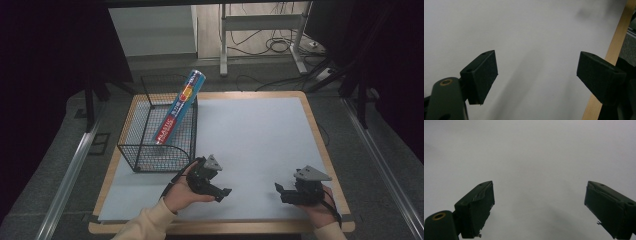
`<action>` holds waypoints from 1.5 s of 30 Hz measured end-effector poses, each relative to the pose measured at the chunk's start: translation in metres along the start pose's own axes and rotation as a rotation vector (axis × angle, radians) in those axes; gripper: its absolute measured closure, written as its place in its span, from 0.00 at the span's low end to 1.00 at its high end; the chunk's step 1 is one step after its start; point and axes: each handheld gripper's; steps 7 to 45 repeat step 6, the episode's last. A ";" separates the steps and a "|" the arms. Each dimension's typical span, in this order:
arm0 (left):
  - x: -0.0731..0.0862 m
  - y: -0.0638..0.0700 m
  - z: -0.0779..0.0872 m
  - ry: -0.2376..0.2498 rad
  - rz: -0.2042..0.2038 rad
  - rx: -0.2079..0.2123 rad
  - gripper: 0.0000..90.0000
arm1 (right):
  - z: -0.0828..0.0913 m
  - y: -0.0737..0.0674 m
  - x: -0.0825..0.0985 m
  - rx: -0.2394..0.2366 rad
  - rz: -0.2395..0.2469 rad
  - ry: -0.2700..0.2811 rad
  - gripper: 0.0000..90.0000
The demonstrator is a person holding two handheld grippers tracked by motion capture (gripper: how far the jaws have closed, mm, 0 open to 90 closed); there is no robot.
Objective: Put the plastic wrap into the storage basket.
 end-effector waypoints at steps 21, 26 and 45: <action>0.002 -0.001 0.001 0.012 -0.001 -0.007 0.19 | 0.002 -0.003 -0.001 0.002 0.012 0.017 0.10; 0.002 -0.001 0.001 0.012 -0.001 -0.007 0.19 | 0.002 -0.003 -0.001 0.002 0.012 0.017 0.10; 0.002 -0.001 0.001 0.012 -0.001 -0.007 0.19 | 0.002 -0.003 -0.001 0.002 0.012 0.017 0.10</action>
Point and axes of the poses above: each handheld gripper's, and its own axes: z roughly backward along the jaws, x roughly out of its underside, y roughly to its right, and after that the axes turned 5 degrees about -x, right-handed
